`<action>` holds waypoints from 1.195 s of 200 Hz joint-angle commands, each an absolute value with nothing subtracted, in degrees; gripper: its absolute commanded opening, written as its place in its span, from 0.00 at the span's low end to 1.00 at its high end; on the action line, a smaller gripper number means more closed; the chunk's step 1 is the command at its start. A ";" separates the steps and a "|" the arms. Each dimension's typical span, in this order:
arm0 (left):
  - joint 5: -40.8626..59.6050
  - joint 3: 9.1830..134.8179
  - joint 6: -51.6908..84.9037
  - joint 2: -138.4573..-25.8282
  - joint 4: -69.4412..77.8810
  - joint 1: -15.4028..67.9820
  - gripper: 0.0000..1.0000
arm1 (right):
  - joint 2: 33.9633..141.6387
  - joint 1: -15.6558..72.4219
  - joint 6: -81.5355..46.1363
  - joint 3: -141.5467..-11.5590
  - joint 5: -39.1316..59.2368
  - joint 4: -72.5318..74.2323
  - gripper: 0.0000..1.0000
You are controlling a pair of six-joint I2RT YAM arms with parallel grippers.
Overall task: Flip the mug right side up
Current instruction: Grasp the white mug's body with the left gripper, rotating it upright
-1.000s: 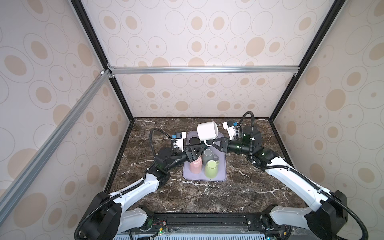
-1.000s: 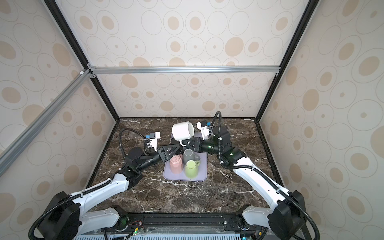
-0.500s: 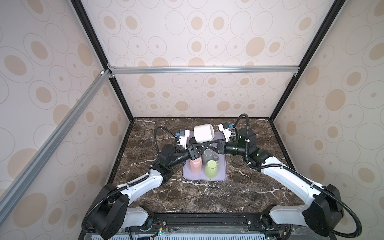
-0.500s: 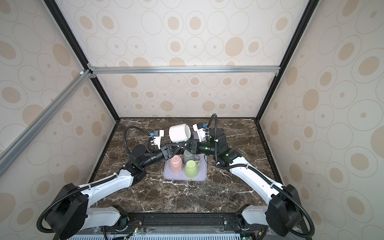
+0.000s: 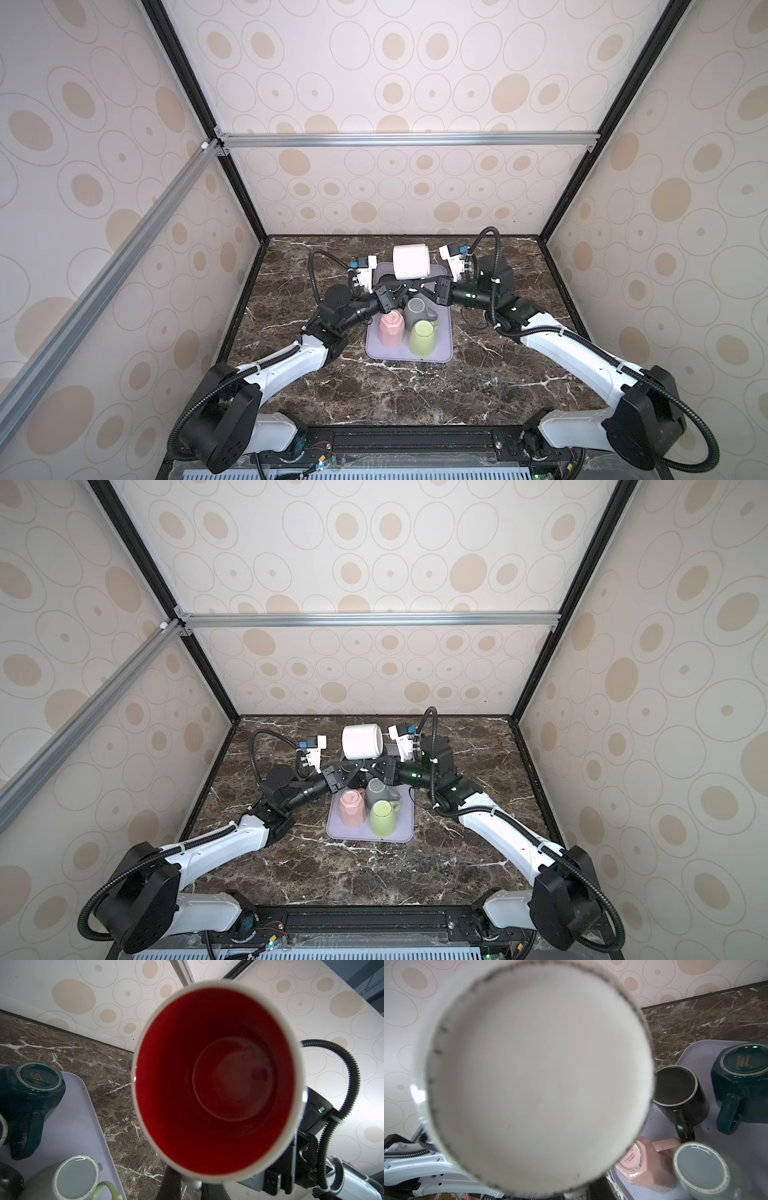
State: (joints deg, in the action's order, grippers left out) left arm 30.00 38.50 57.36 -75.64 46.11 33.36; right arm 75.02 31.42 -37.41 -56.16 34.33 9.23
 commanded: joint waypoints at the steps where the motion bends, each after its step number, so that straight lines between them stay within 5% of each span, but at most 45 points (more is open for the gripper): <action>1: 32.70 41.58 55.40 -75.77 48.86 34.36 0.03 | 75.59 33.05 -37.88 -56.91 40.33 13.06 0.00; 73: 33.46 41.66 55.81 -75.67 52.43 34.20 0.28 | 75.67 33.00 -39.20 -56.81 41.76 15.05 0.00; 170: 34.85 38.99 59.95 -75.73 66.43 33.17 0.24 | 76.56 33.06 -39.64 -55.88 42.63 15.91 0.00; 239: 38.88 39.33 67.70 -80.99 77.20 33.03 0.08 | 77.94 33.04 -36.91 -56.85 40.33 11.43 0.00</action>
State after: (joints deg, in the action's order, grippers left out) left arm 33.08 36.86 64.29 -79.99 62.17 31.86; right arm 76.05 31.35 -37.50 -56.18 37.65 15.35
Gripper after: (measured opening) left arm 0.186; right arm 0.168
